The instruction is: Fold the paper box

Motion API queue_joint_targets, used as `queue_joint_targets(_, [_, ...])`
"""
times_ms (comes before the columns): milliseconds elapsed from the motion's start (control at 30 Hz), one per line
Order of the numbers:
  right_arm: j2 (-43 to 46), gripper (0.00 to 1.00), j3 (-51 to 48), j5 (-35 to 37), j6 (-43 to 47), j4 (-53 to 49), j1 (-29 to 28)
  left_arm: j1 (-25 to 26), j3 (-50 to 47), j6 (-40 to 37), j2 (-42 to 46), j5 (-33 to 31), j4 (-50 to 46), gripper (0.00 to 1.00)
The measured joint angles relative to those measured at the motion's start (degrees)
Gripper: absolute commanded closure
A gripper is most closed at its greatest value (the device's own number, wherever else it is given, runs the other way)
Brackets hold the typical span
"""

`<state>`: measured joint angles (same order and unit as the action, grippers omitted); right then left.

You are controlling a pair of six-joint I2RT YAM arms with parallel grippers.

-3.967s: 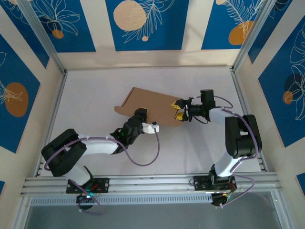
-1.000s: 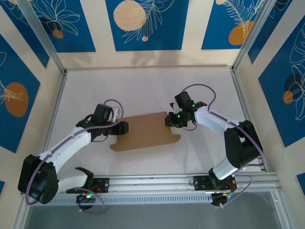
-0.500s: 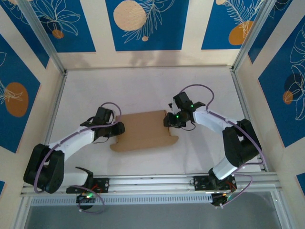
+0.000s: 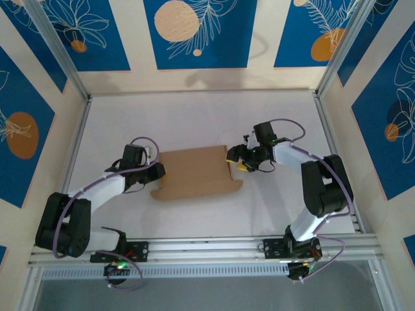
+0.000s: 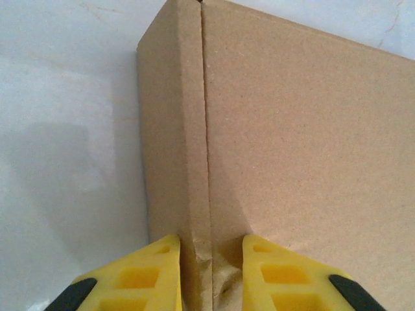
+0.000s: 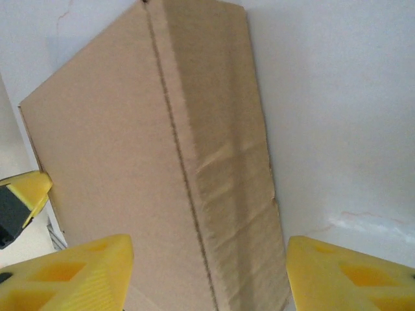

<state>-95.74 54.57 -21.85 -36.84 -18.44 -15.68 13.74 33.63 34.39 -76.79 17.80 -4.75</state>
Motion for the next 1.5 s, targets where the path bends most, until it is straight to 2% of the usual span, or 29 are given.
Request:
queue_joint_targets(133, [-3.17, 0.23, 0.0, -3.3, -1.81, 2.27, 0.92, -2.36, 0.0, 0.0, -2.32, 4.33, 3.1, 1.0])
queue_joint_targets(433, [-8.63, 0.21, 1.53, -10.23, -3.34, 5.75, 1.16, -5.77, 0.04, 0.0, -7.1, 12.28, 9.11, 1.0])
queue_joint_targets(567, [-10.23, 0.26, 1.53, -13.25, -5.25, 9.07, 0.94, -6.69, 0.26, -0.02, -7.82, 12.46, 10.4, 1.0])
queue_joint_targets(800, [-9.99, 0.43, -1.97, -16.57, -13.16, 19.12, 1.86, -7.52, 1.16, 0.02, -9.22, 11.85, 12.04, 1.0])
queue_joint_targets(900, [-9.99, 0.49, -2.14, -16.85, -15.43, 21.4, 1.84, -7.52, 1.81, 0.02, -9.62, 11.17, 12.04, 0.94])
queue_joint_targets(1067, [-8.87, 0.62, -2.14, -16.39, -15.3, 20.11, 1.75, -7.28, 3.21, -1.11, -9.14, 9.84, 8.9, 0.64])
queue_joint_targets(1200, [-5.42, 0.65, -2.19, -16.09, -13.62, 16.39, 1.09, -6.01, 3.56, -3.3, -5.77, 8.2, 2.19, 0.45])
queue_joint_targets(1300, [-3.08, 0.67, -2.21, -16.11, -12.66, 14.21, 0.63, -4.96, 3.54, -4.55, -1.51, 7.08, -1.09, 0.37])
queue_joint_targets(1500, [-1.07, 0.71, -2.21, -16.11, -11.72, 11.43, 0.59, -3.69, 4.9, -7.19, 5.4, 4.2, -4.7, 0.35])
